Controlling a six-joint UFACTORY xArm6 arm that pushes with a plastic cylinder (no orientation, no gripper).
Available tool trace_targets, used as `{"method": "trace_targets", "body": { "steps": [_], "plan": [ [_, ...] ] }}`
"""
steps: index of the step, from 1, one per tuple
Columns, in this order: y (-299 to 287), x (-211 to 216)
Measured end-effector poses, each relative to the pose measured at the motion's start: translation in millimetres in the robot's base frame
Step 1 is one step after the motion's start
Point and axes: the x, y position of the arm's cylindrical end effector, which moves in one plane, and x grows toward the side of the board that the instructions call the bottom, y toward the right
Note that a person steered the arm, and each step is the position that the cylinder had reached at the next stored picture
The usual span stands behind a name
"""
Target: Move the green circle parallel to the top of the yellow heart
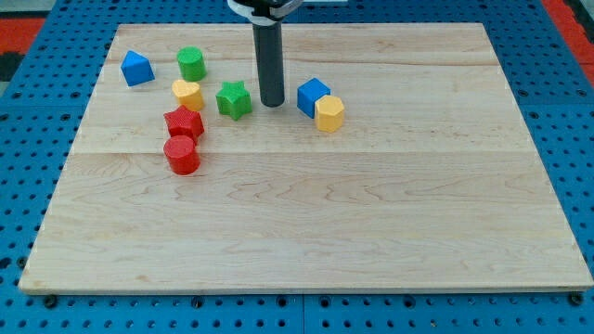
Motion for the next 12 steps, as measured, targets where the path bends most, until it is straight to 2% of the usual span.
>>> {"method": "trace_targets", "body": {
  "steps": [1, 2, 3, 4, 8, 10, 12],
  "plan": [
    [0.9, -39.0],
    [-3.2, -99.0],
    [-60.8, -112.7],
    [-113.0, -107.4],
    [-156.1, -100.0],
    [-165.4, -92.9],
    [-155.3, -48.7]
  ]
}}
